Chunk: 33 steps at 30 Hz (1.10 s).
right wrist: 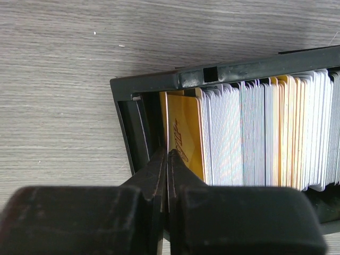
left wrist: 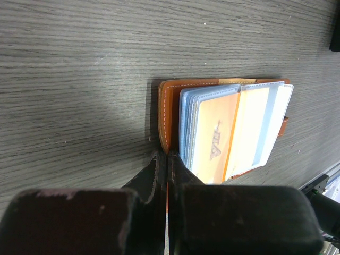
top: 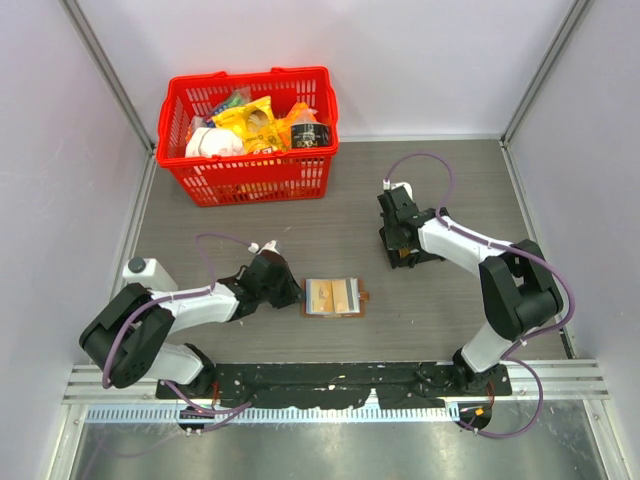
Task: Put the credit cards into the card holder
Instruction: Pick up the credit card from the storage box.
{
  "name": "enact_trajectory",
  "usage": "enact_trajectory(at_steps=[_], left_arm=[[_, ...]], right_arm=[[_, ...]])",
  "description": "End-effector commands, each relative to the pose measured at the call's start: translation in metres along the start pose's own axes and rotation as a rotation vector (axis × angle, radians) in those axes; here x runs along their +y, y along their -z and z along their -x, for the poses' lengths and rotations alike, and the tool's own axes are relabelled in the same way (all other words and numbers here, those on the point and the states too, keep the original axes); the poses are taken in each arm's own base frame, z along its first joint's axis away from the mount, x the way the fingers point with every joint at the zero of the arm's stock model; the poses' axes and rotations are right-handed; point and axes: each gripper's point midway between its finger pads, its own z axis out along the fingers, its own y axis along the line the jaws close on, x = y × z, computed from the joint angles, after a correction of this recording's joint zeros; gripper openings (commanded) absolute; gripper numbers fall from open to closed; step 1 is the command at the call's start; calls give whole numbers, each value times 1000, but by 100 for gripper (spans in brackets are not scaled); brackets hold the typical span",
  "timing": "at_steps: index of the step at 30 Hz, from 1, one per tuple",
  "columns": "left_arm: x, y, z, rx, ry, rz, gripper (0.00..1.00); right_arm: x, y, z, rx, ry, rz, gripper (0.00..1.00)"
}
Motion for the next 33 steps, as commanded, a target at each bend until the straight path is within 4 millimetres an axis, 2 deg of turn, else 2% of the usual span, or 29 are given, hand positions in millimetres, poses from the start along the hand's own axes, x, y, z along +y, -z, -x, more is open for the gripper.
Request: enact_trajectory(at_steps=[1,7,14,18,19,20,21,22,23,27,29,33], left_arm=[[63,4,-39,130,-32,219,0],[62,5,-38,131,-35,220,0],[60,7,-36,124,-32,214,0],[59,8,-33,112,-31,215,0],[59,8,-33,112,-29,215,0],[58,9,-33,112,-29,211,0],[58,9,-33,111,-29,212,0],[58,8,-33,112,-28,211,0],[57,8,-34,113,-27,208,0],[58,8,-34,118,-25,211,0],[59,9,-35,119,-24,213,0],[57,10,-34,114,-24,210,0]], right_arm=[[2,-2,-4,17,-15,10,2],[2,20,15,-58,-34,51,1],[-4,58,31,-142,-81,76,1],[5,81,32,-177,-173,161,1],[16,90,33,-194,-184,230,1],[24,91,24,-178,-213,260,1],[37,100,24,-196,-215,313,1],[45,98,12,-168,-242,331,1],[61,104,6,-167,-229,372,1],[105,106,-28,-139,-285,454,1],[112,98,-46,-112,-309,450,1],[118,91,-59,-92,-313,432,1]])
